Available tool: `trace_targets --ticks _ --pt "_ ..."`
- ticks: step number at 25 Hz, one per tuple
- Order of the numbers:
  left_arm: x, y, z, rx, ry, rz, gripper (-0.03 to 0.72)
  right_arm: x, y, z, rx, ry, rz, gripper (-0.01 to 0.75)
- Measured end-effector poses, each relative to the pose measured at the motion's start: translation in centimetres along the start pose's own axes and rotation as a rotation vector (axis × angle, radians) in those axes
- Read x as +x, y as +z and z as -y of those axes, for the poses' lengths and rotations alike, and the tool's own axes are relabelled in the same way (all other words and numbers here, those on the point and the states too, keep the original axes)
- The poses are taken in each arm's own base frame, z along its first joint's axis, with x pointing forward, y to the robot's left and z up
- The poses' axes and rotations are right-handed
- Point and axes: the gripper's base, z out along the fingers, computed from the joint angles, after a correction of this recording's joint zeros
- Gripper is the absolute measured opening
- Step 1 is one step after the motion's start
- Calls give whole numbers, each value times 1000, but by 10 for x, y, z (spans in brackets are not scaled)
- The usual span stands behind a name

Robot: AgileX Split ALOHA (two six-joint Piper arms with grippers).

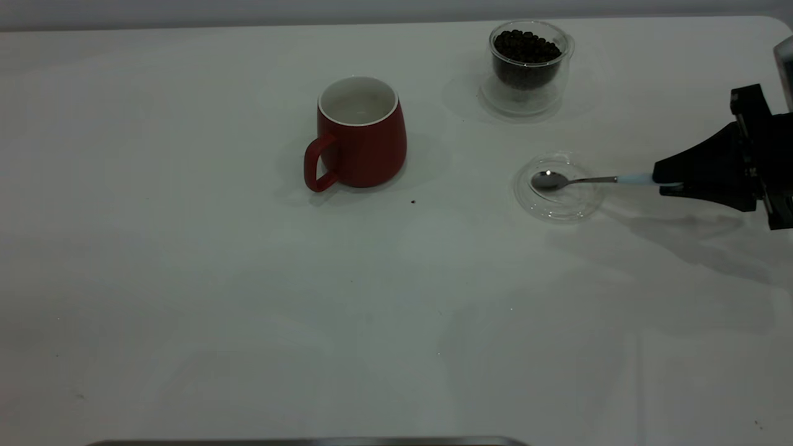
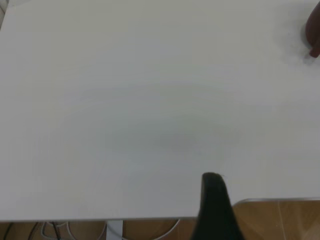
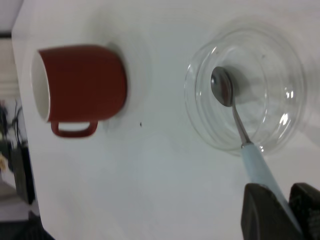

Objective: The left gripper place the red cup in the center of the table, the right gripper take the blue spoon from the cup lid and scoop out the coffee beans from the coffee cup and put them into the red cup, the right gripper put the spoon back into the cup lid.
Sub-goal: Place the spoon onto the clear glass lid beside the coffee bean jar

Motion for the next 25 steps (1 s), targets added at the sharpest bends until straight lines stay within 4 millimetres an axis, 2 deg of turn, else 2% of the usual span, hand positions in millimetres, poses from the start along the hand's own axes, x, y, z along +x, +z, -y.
trace_targets --ticks 5,14,17,20,25 --pt "0 0 0 0 0 0 586 -6 3 2 -9 -32 -7 110" --pt "0 0 0 0 0 0 586 -7 5 6 3 -33 2 112" --pt "0 0 0 0 0 0 586 -7 5 7 15 -34 3 152" --pt "0 0 0 0 0 0 586 -6 5 9 30 -23 3 268" --pt "0 0 0 0 0 0 586 -6 5 11 52 34 5 537"
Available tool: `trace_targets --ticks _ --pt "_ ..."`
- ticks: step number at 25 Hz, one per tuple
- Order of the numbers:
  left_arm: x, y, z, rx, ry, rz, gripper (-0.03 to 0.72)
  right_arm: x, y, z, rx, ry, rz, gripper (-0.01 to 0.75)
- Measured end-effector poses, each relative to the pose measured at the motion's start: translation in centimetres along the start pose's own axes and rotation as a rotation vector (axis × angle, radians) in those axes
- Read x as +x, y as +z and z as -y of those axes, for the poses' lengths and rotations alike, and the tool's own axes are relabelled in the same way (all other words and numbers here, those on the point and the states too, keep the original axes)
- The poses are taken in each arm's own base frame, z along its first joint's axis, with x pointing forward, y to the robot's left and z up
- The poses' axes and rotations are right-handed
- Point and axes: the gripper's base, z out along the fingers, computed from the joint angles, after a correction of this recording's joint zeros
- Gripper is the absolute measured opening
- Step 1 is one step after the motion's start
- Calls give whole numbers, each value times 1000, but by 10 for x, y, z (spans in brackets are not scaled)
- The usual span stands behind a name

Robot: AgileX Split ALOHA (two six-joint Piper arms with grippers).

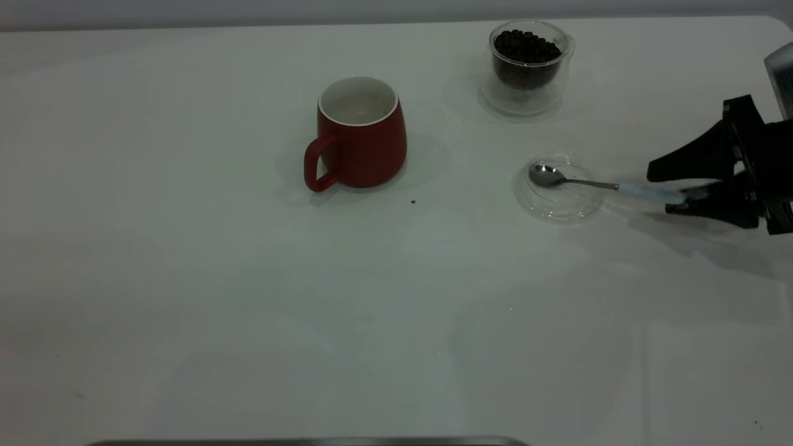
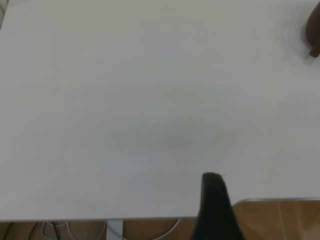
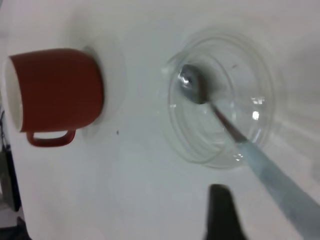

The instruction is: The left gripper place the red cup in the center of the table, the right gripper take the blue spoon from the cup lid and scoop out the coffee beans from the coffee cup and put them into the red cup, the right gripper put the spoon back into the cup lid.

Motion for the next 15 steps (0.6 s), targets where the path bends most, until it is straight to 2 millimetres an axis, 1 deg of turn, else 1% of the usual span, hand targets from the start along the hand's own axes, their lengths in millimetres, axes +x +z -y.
trace_targets --ticks 1,3,5,7,9,11,14,15 --pt "0 0 0 0 0 0 586 0 0 1 9 11 1 576" --pt "0 0 0 0 0 0 586 0 0 1 16 30 0 613" --pt "0 0 0 0 0 0 586 0 -1 1 25 54 -8 621" --pt "0 0 0 0 0 0 586 -1 -8 -1 56 74 -25 622" --pt "0 0 0 0 0 0 586 -2 -25 -9 109 84 -44 622" --pt "0 0 0 0 0 0 586 -2 -44 -22 183 91 -52 616" --pt "0 0 0 0 0 0 586 -2 -81 -54 287 43 -45 599" --pt "0 0 0 0 1 0 586 -2 -96 -68 320 19 -37 594"
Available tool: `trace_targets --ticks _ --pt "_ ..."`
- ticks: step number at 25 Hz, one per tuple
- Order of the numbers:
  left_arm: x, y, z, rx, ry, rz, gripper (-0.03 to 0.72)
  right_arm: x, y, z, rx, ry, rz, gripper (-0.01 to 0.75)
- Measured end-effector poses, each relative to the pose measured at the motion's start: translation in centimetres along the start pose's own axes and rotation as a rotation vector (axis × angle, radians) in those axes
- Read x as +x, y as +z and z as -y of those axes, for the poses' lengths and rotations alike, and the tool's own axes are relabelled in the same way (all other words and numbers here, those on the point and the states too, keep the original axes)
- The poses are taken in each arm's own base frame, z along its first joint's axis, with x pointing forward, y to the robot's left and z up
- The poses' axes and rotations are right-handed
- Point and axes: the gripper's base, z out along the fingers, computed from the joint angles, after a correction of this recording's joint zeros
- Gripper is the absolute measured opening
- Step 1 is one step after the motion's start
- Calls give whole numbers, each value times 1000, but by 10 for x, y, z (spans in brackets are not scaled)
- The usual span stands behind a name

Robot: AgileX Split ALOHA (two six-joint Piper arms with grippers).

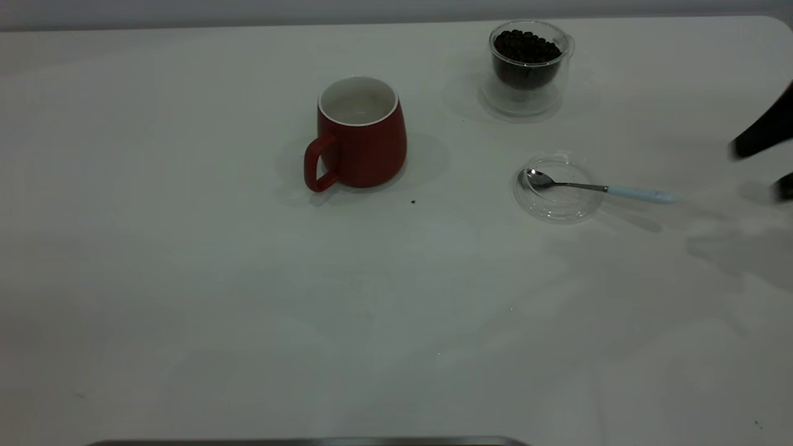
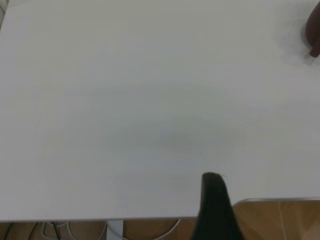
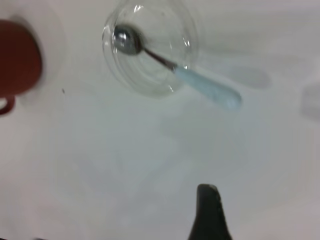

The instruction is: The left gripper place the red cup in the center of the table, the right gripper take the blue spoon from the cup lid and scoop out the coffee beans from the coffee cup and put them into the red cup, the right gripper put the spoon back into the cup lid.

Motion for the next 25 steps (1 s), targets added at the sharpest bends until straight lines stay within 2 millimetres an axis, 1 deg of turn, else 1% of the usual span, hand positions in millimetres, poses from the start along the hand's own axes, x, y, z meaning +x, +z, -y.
trace_targets --ticks 2,5,9,11,12,16,20,25 --pt "0 0 0 0 0 0 586 4 -37 -20 52 -45 42 587" --pt "0 0 0 0 0 0 586 23 -86 -45 118 -117 78 586" --pt "0 0 0 0 0 -1 586 57 -142 -71 192 -230 137 583" --pt "0 0 0 0 0 -1 586 75 -162 -80 213 -277 159 578" --pt "0 0 0 0 0 -1 586 84 -171 -85 217 -299 178 575" --pt "0 0 0 0 0 0 586 119 -197 -100 206 -361 215 566" --pt "0 0 0 0 0 0 586 148 -215 -110 203 -414 277 553" --pt "0 0 0 0 0 0 586 178 -232 -117 236 -501 378 535"
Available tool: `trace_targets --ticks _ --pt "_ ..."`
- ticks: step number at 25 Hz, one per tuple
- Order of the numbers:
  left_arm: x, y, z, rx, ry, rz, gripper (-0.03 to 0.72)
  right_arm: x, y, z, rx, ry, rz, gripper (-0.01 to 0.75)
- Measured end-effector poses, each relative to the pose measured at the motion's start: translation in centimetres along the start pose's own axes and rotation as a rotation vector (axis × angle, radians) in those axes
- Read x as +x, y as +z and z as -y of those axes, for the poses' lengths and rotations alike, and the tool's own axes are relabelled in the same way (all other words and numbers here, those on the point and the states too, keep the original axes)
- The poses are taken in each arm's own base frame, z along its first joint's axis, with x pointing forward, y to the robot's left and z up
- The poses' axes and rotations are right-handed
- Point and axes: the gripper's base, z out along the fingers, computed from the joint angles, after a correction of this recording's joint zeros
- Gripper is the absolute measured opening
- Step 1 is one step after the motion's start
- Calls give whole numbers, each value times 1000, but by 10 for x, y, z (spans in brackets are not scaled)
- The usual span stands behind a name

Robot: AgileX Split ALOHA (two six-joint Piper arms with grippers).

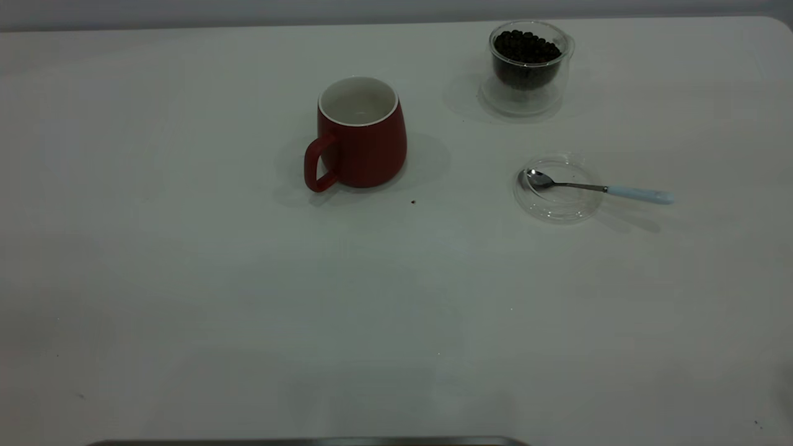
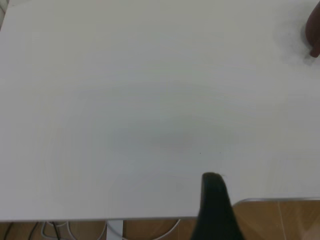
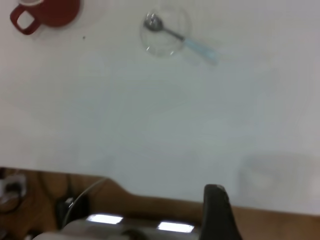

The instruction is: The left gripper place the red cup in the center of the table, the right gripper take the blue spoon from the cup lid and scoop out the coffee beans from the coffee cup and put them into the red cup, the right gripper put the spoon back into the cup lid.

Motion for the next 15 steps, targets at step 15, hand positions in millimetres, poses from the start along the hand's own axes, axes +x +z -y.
trace_targets --ticks 15 --pt "0 0 0 0 -1 0 586 106 -10 -32 -50 -321 269 454"
